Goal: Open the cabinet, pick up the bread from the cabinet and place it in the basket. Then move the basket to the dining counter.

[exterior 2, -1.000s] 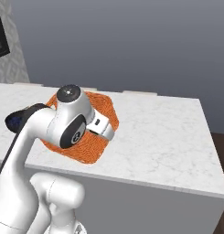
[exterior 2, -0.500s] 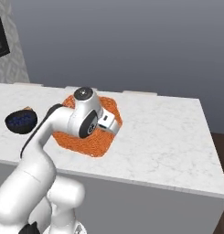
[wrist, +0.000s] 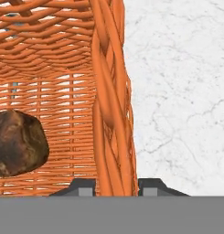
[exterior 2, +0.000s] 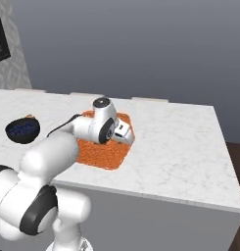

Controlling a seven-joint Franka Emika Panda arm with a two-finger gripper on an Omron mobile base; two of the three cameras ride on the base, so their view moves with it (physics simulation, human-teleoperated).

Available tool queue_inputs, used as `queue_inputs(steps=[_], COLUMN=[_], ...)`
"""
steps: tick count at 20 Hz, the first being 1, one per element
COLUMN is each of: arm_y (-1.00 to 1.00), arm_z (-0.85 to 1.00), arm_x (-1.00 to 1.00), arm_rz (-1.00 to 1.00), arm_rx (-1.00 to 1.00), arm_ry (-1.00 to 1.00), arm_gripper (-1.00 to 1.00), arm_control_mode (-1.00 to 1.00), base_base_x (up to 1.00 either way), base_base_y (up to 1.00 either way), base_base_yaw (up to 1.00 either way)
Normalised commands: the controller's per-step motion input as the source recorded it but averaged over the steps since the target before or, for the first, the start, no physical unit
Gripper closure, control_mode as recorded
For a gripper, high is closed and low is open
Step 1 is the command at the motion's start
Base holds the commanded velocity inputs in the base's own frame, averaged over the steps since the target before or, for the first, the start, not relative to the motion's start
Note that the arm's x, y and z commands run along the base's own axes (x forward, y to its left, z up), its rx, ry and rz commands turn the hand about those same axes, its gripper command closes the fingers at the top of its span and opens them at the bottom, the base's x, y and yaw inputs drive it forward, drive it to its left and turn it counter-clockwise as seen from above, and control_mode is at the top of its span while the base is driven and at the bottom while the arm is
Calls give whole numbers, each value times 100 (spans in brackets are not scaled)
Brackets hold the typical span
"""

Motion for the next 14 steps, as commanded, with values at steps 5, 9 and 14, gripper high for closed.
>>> queue_inputs(steps=[5,9,14], arm_y=[-10,0,0], arm_z=[-62,-54,-13], arm_x=[33,18,0], arm_rz=[0,0,-1], arm_rx=[-6,-5,-1], arm_ry=[4,0,0], arm_gripper=[100,100,-100], arm_control_mode=[-100,-100,-100], base_base_x=[0,0,0], base_base_y=[0,0,0], base_base_yaw=[0,0,0])
